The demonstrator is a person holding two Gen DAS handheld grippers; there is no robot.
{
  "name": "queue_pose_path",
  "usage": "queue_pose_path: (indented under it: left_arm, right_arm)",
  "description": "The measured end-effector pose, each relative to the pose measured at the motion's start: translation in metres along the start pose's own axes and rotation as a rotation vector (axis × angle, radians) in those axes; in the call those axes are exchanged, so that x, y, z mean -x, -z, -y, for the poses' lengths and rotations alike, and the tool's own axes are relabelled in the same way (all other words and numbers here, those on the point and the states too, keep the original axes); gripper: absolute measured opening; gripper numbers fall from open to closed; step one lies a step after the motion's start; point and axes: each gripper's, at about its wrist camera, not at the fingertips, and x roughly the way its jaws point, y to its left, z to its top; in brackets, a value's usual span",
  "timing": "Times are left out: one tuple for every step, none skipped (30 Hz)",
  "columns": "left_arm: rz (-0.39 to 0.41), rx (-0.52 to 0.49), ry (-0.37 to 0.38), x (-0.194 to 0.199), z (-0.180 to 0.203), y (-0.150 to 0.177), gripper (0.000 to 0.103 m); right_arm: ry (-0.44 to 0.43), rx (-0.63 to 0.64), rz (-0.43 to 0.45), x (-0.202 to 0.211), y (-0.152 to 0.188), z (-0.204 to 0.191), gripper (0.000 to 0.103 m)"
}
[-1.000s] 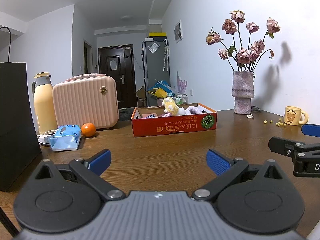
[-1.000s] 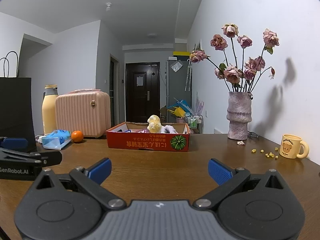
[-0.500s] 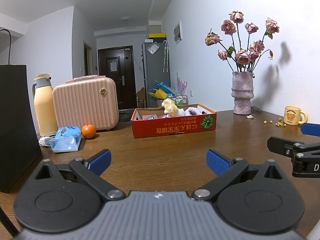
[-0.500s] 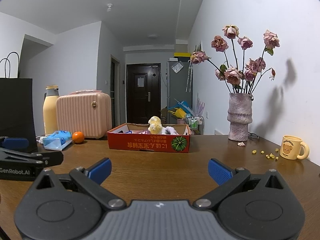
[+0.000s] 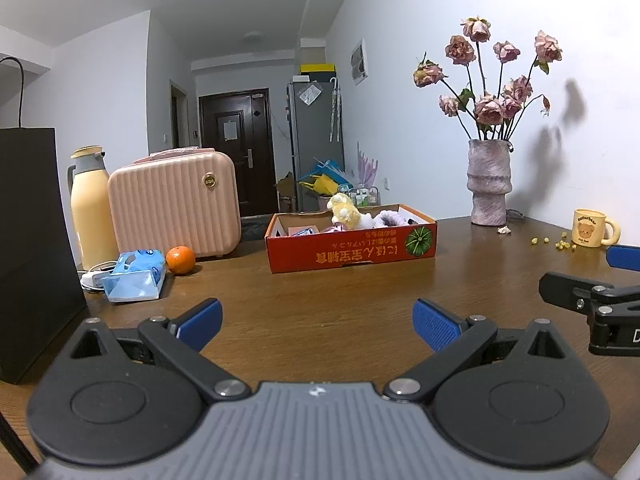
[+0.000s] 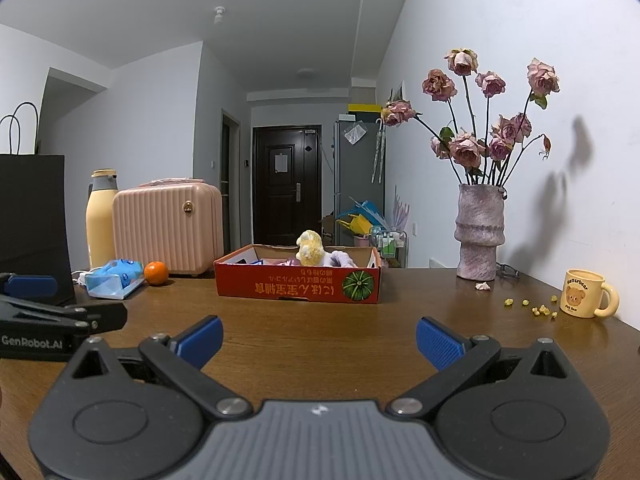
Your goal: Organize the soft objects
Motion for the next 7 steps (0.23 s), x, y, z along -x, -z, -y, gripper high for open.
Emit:
queue_pose_path:
  left_arm:
    - [-0.001, 0.001, 0.004, -0.0009, 0.0001, 0.0, 0.103]
    - [-0.001, 0.003, 0.012, -0.0011, -0.0006, 0.0004, 0.103]
    - [0.0, 0.004, 0.022, -0.001, -0.0011, 0.0009, 0.103]
    - [0.003, 0.006, 0.029, -0.0008, -0.0017, 0.0014, 0.103]
    - [0.008, 0.008, 0.032, 0.0002, -0.0016, 0.0019, 0.103]
    - [0.013, 0.013, 0.032, 0.0008, -0.0023, 0.0018, 0.103]
    - [0.014, 0.014, 0.032, 0.0007, -0.0028, 0.0018, 0.103]
  right_arm:
    - [-0.001, 0.0, 0.0, 0.0, 0.0001, -0.0001, 0.103]
    - [0.0, 0.0, 0.0, -0.0001, 0.0, -0.0001, 0.103]
    - [0.0, 0.0, -0.001, -0.0004, 0.0005, -0.0005, 0.103]
    - [0.0, 0.001, -0.002, -0.0009, 0.0014, -0.0008, 0.103]
    - [0.0, 0.0, -0.003, -0.0014, 0.0023, -0.0011, 0.103]
    - [-0.001, 0.0, -0.005, -0.0017, 0.0028, -0.0016, 0.103]
    - [-0.001, 0.001, -0.006, -0.0021, 0.0036, -0.0022, 0.103]
